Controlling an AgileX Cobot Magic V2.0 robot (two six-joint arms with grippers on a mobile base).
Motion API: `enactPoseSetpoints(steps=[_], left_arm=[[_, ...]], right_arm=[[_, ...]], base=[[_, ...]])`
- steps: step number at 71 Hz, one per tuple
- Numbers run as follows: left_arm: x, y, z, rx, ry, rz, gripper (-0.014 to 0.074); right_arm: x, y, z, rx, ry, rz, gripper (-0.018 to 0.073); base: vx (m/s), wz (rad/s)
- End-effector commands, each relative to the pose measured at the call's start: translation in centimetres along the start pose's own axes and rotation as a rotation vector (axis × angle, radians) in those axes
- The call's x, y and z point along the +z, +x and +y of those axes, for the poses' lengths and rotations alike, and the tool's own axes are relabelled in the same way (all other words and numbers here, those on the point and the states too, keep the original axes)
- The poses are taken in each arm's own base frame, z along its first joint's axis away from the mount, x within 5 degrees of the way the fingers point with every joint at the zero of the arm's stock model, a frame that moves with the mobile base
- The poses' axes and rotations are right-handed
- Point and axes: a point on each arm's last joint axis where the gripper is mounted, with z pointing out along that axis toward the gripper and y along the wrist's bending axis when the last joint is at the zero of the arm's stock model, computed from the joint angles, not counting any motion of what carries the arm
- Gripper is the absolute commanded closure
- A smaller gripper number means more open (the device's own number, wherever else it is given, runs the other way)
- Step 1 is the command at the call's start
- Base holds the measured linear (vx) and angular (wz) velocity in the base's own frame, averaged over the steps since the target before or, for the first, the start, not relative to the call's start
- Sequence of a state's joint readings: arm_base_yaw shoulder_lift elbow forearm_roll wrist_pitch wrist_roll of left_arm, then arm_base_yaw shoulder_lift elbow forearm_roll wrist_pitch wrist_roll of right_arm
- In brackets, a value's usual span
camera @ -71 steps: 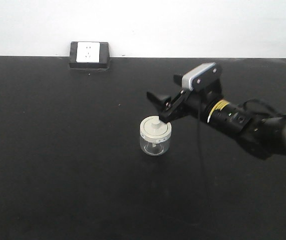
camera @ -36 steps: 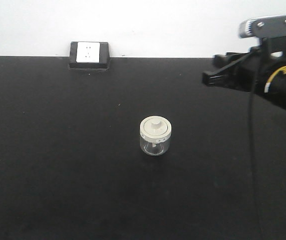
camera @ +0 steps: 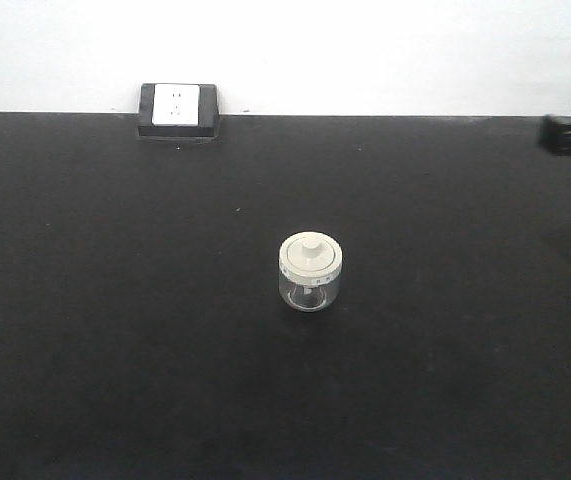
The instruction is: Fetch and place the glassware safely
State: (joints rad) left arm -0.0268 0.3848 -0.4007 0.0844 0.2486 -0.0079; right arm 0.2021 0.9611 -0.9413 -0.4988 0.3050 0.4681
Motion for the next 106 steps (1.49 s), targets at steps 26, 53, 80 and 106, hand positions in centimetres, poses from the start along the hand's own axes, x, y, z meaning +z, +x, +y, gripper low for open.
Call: enactPoseSetpoints(steps=[26, 53, 80, 106], left_arm=[[0.0, -1.4, 0.0, -0.011, 0.001, -0.084, 0.0603], [0.0, -1.4, 0.0, -0.011, 0.001, -0.084, 0.0603], [0.0, -1.4, 0.0, -0.011, 0.001, -0.084, 0.0603], [0.0, -1.4, 0.0, -0.011, 0.001, -0.084, 0.0603]], right_arm=[[-8.1, 4.5, -1.5, -0.044, 0.025, -0.219, 0.0563], [-13.0, 9.4, -2.0, -0.033, 0.060, -0.302, 0.0563], [-13.8, 10.3, -2.3, -0.047, 0.092, -0.295, 0.0563], [-13.7, 10.4, -2.3, -0.045, 0.100, -0.281, 0.0563]], base=[[0.00, 0.00], [0.00, 0.00], [0.00, 0.00], [0.00, 0.00]])
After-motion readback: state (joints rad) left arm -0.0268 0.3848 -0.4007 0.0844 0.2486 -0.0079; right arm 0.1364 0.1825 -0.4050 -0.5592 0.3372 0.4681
